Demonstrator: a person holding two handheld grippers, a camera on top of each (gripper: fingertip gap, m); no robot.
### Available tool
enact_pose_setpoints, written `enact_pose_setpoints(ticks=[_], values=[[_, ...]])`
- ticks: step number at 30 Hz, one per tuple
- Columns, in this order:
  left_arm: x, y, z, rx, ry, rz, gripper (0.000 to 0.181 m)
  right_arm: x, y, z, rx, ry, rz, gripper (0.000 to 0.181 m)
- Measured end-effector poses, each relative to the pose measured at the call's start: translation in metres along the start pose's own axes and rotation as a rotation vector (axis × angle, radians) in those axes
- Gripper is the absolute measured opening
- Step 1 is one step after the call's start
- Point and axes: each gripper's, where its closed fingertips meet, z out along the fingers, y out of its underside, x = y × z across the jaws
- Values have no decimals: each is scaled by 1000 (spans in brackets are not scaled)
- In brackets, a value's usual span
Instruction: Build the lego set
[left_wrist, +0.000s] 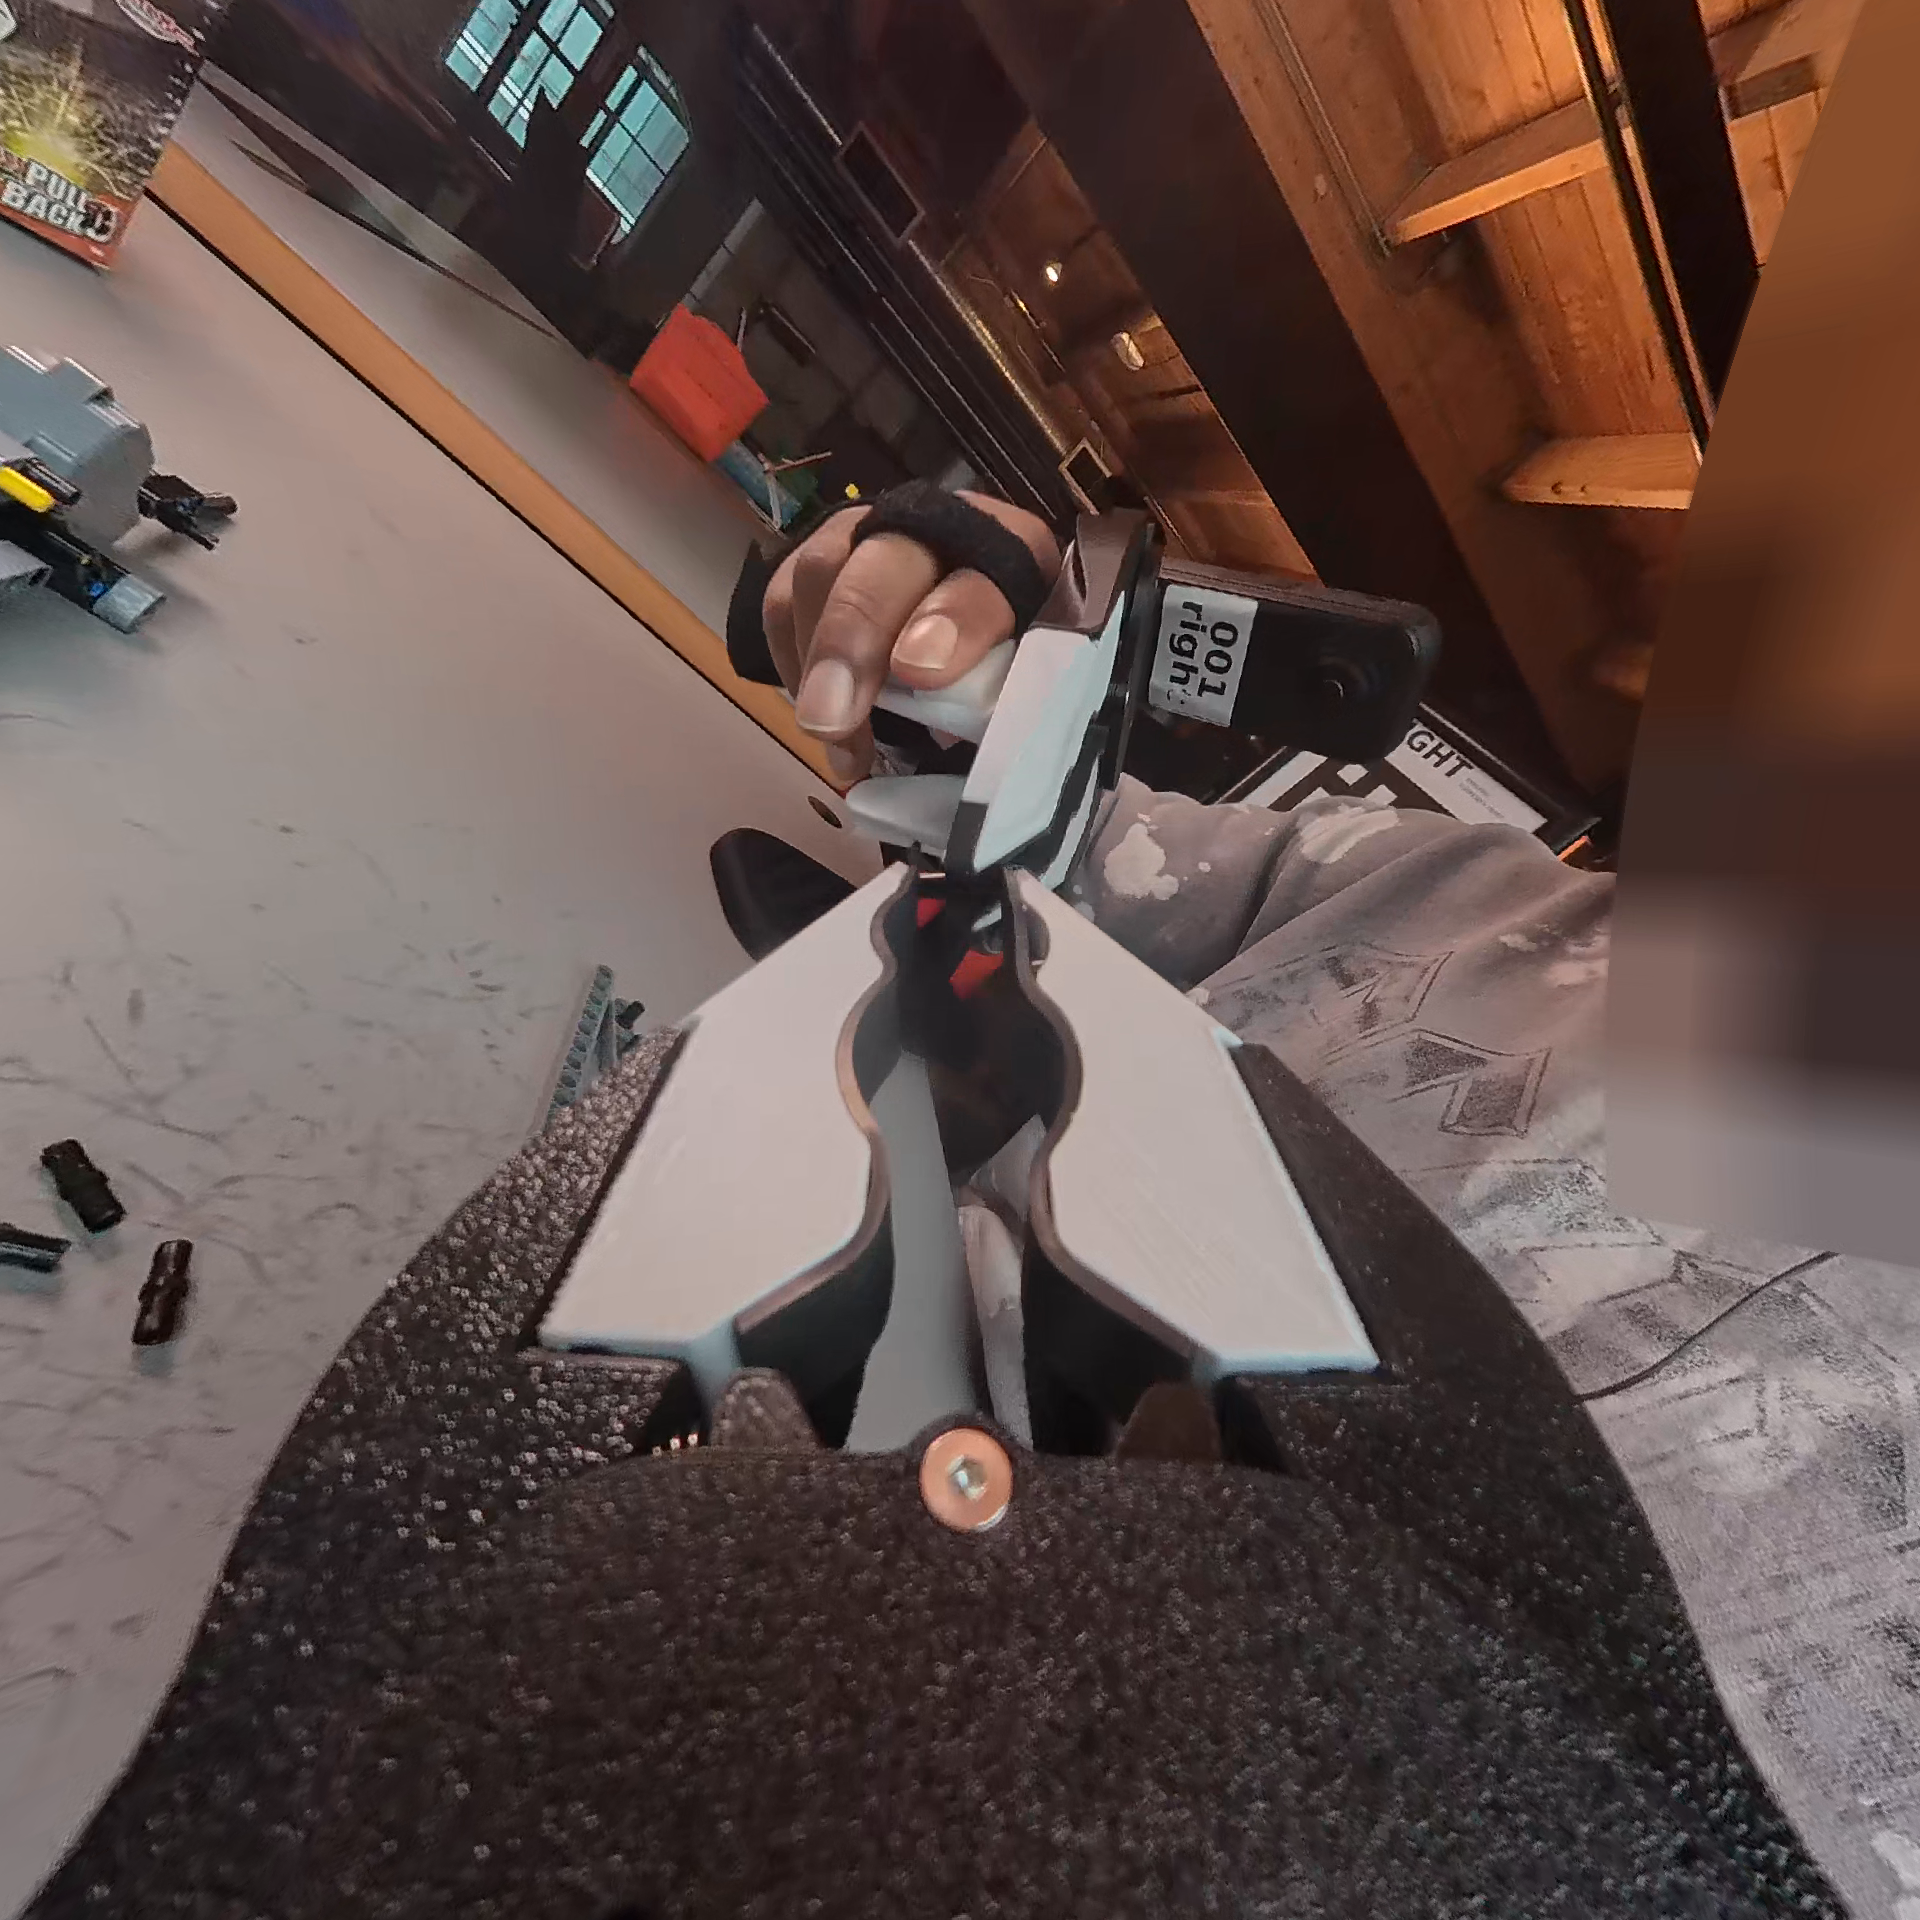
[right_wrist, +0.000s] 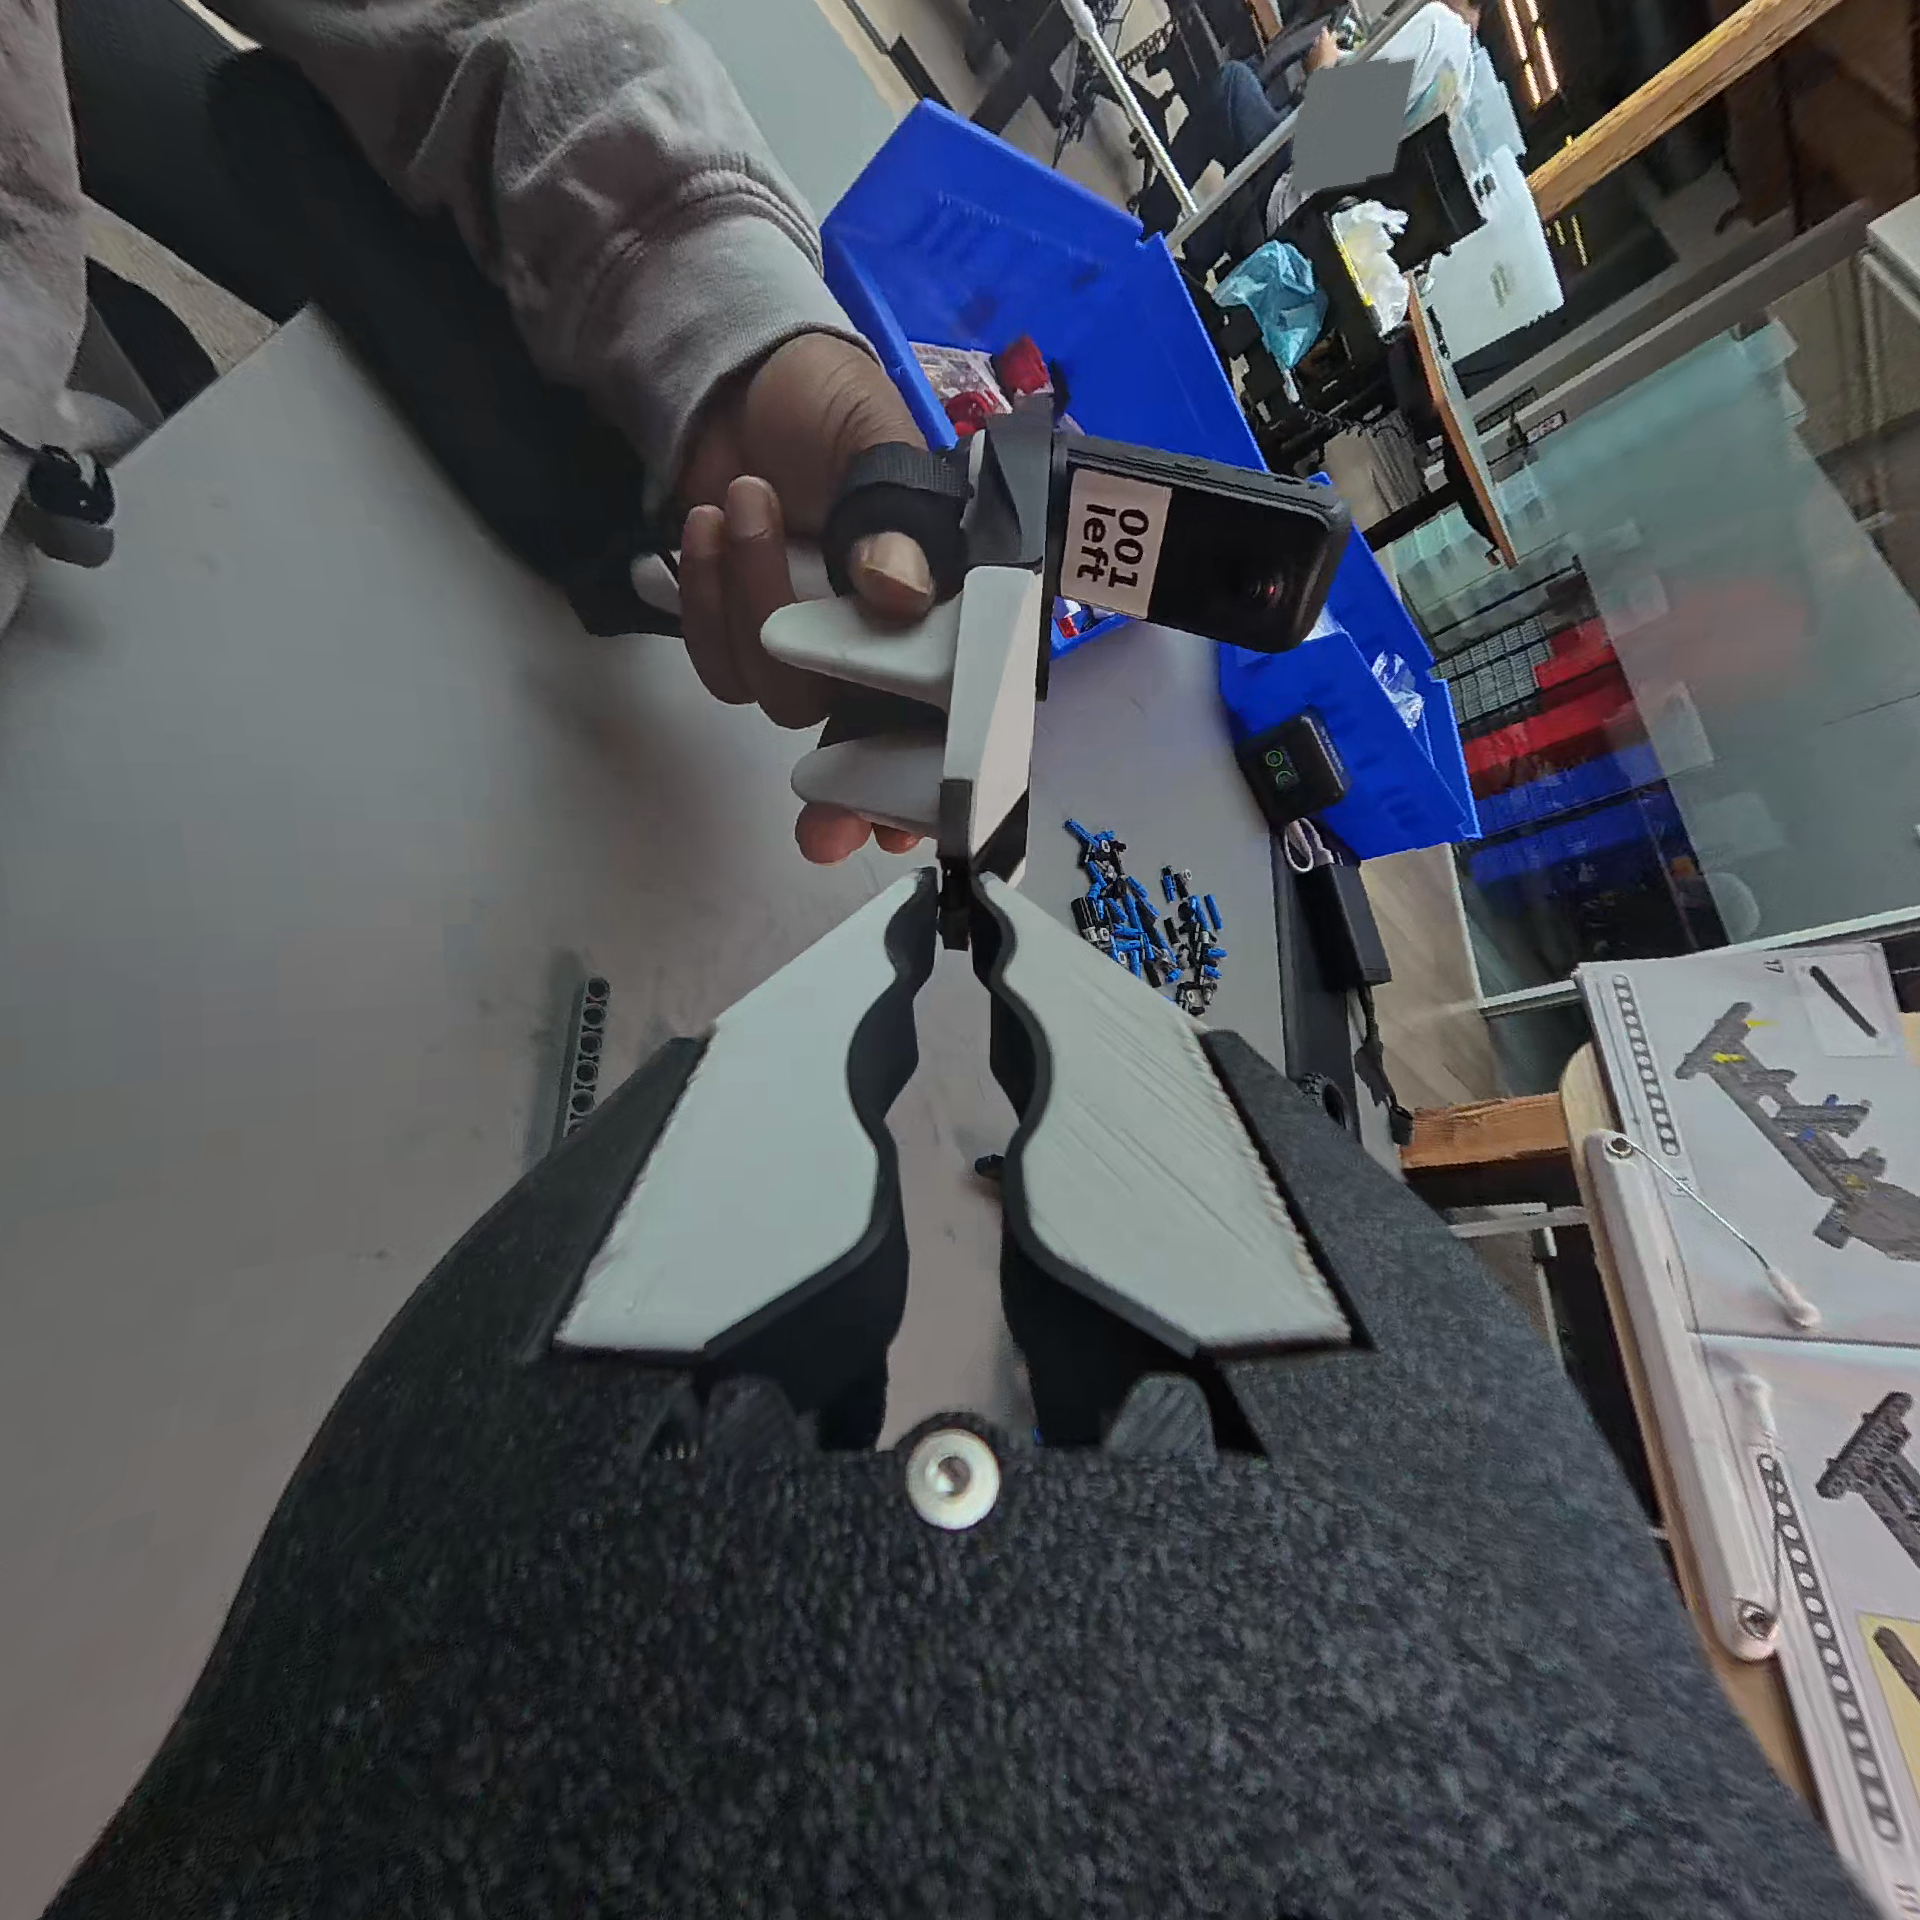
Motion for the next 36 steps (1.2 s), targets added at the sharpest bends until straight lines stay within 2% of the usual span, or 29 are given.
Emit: enact_pose_setpoints(ticks=[4, 7, 10, 13, 20, 29, 36], values=[[14, -11, -4, 66, 97, -31, 14, 10, -13, -12, 157, 44, 219, 5], [21, -18, -7, 115, 148, -38, 22, 25, -42, -34, 477, 70, 538, 5], [39, -15, -2, 103, 250, -32, 22, 27, -49, -38, 634, 67, 686, 5], [51, -12, 4, 97, 330, -59, 20, 14, -47, -26, 620, 28, 662, 5], [51, -2, 6, 45, 347, -83, 11, 7, -46, -21, 573, 29, 546, 5], [27, 9, 5, -45, 232, -134, 8, -6, -24, -13, 316, 46, 288, 5], [30, 12, 4, -65, 233, -112, 4, -9, -27, -17, 321, 32, 279, 7]])
